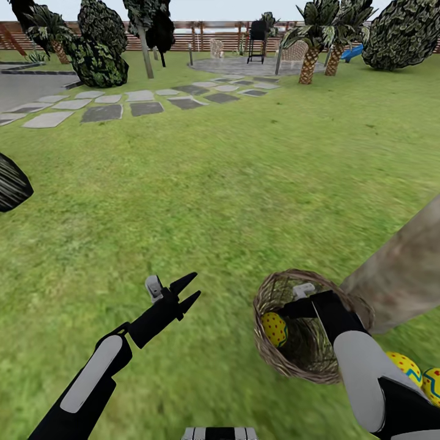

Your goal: Take the three Easter eggs out of the wicker basket on the lawn in the garden, then place them on the lawn next to a single tree (choose any tree) so that all three eggs are next to the same tree and none are left in the basket.

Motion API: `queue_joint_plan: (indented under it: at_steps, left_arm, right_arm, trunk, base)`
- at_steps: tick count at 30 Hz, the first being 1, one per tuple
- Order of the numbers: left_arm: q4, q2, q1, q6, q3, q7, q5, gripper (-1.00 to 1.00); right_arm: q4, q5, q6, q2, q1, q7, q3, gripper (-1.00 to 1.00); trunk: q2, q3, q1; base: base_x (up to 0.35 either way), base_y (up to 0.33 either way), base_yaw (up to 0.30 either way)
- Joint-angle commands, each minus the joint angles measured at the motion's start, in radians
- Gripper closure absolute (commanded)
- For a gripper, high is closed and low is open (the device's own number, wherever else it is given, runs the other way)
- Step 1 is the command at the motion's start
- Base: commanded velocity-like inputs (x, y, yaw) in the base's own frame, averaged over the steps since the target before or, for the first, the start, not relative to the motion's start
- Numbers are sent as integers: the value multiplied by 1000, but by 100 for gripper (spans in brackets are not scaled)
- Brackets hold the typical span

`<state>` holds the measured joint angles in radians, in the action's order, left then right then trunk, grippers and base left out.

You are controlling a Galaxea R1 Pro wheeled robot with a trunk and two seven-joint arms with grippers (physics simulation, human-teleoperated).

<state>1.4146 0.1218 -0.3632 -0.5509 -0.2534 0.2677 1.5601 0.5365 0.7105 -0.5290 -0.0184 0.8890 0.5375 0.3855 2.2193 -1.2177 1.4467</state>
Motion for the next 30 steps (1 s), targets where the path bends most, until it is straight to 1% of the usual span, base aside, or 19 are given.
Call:
queue_joint_plan:
  at_steps: [1, 7, 9, 13, 30]
  left_arm:
    - [0, 1, -1, -3, -1, 1, 6, -100]
    - [0, 0, 0, -3, -1, 1, 6, -100]
    - [0, 0, 0, -3, -1, 1, 6, -100]
    - [0, -1, 0, -3, -1, 1, 6, -100]
    - [-1, 0, -1, -3, -1, 1, 6, -100]
  right_arm:
    - [2, 10, -1, 1, 1, 10, 6, -100]
    - [9, 10, 5, 1, 1, 10, 6, -100]
    - [17, 9, 32, -3, 1, 10, 7, -100]
    - [22, 8, 46, -3, 1, 10, 7, -100]
    - [26, 7, 49, -5, 1, 14, 7, -100]
  trunk:
    - [8, -4, 4]
    - [50, -23, 27]
    - [64, -29, 34]
    - [92, -42, 50]
    - [211, -95, 115]
  base:
    - [0, 0, 0]
    - [0, 0, 0]
    - [0, 0, 0]
    - [0, 0, 0]
    - [0, 0, 0]
